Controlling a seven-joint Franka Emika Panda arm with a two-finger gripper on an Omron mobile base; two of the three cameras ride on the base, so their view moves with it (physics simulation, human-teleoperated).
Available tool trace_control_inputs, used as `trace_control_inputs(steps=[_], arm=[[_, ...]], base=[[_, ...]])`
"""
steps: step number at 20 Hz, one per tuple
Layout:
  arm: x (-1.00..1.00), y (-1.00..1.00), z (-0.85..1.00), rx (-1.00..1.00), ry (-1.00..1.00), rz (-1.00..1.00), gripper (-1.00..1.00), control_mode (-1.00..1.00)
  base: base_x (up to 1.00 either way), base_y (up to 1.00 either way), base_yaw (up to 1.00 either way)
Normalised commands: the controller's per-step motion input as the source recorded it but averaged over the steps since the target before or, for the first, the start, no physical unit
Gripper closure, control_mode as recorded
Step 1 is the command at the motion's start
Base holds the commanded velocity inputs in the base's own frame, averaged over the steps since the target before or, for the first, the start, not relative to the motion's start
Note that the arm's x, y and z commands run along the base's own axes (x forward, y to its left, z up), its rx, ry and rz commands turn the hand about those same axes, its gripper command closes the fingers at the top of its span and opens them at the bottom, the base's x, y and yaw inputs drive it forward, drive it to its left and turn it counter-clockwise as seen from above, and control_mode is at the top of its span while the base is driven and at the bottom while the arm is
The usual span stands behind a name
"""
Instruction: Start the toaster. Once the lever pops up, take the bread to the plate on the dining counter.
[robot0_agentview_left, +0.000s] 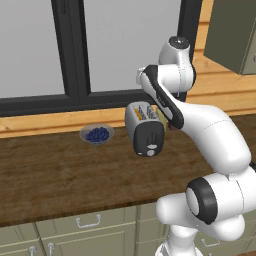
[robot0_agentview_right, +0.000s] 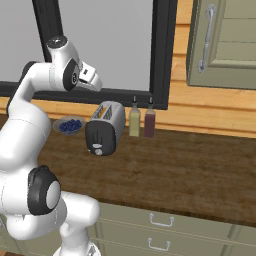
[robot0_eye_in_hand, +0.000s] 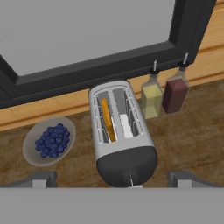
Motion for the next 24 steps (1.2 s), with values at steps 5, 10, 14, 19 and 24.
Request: trace_control_inputs(steps=[5, 10, 14, 19, 24], arm=[[0.0, 0.0, 0.0, 0.0, 0.0, 0.0, -1.0, -1.0], [0.0, 0.0, 0.0, 0.0, 0.0, 0.0, -1.0, -1.0], [0.0, 0.0, 0.0, 0.0, 0.0, 0.0, -1.0, -1.0], [0.0, 0.0, 0.0, 0.0, 0.0, 0.0, -1.0, -1.0], [0.0, 0.0, 0.0, 0.0, 0.0, 0.0, -1.0, -1.0]], base=[[0.0, 0.0, 0.0], [0.0, 0.0, 0.0], [0.0, 0.0, 0.0], [0.0, 0.0, 0.0], [0.0, 0.0, 0.0]])
